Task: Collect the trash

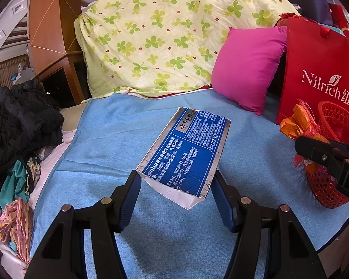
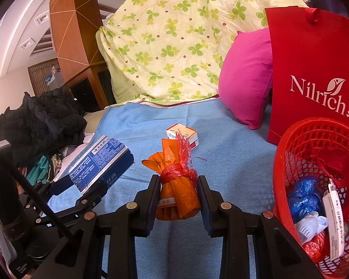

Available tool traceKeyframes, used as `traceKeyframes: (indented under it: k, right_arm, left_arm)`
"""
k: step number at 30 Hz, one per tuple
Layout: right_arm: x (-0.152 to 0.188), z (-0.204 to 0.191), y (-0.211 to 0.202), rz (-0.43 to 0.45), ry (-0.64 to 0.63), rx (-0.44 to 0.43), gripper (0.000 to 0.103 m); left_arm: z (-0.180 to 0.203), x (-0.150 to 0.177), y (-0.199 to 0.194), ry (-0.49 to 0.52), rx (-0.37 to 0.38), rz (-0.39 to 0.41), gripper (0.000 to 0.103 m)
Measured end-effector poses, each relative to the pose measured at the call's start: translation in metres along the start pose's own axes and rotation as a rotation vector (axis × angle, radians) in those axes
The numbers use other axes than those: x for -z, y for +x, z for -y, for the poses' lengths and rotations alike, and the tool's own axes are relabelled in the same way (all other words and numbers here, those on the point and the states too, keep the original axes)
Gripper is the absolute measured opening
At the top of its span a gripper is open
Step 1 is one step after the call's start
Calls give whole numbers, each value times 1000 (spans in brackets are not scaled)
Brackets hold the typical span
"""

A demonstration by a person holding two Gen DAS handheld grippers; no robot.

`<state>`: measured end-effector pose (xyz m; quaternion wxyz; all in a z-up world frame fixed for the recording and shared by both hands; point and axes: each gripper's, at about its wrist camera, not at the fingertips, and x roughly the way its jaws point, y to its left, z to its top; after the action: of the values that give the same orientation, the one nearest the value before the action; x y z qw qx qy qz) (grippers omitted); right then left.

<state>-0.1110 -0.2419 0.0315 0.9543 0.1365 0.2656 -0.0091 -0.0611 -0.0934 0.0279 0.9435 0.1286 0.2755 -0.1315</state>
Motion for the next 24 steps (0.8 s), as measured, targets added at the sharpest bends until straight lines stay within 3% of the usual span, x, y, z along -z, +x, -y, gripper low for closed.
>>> traceKeyframes:
  k: [24]
  right_arm:
    - [0, -3, -3, 14, -6, 5, 34]
  left_arm:
    - [3, 0, 2, 4, -1, -4, 63]
